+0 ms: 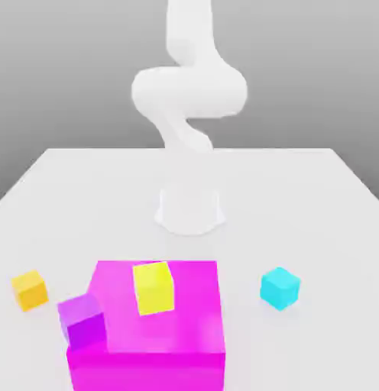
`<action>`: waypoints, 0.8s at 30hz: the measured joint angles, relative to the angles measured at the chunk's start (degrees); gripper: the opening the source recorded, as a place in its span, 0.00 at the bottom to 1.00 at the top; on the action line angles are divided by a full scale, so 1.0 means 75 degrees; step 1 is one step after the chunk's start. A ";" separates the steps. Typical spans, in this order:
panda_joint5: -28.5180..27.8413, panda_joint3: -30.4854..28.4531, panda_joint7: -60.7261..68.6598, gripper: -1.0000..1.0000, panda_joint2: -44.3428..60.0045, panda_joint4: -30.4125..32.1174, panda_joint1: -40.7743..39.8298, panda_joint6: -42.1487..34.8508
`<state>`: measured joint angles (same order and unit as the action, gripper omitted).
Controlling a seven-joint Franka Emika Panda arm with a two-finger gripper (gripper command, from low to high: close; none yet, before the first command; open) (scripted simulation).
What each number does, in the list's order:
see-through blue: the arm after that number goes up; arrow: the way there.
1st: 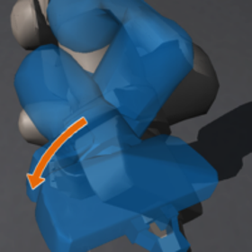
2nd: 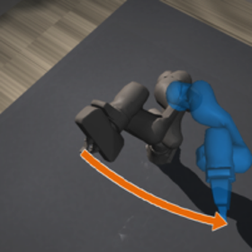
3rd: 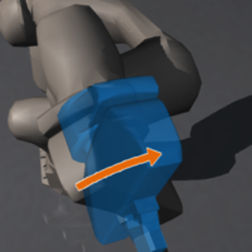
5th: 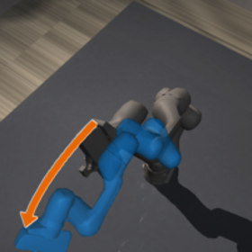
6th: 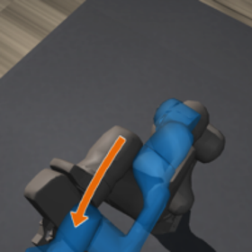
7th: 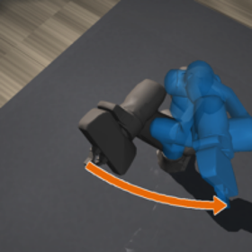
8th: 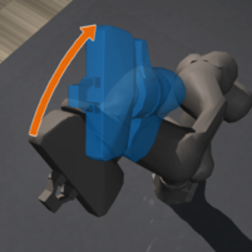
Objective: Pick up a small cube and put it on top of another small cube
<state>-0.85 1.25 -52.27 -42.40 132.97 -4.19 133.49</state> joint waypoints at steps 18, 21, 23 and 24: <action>-0.1013 0.0587 -0.6320 0.50 0.3339 0.1139 -0.3478 0.1624; -0.1158 0.0495 -0.7347 0.50 0.3888 0.1326 -0.3881 0.1891; -0.1214 0.0428 -0.8004 0.50 0.4251 0.1452 -0.4142 0.2073; -0.1234 0.0383 -0.8326 0.50 0.4431 0.1515 -0.4258 0.2165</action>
<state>-10.11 4.12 -114.72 -9.16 144.34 -36.13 149.73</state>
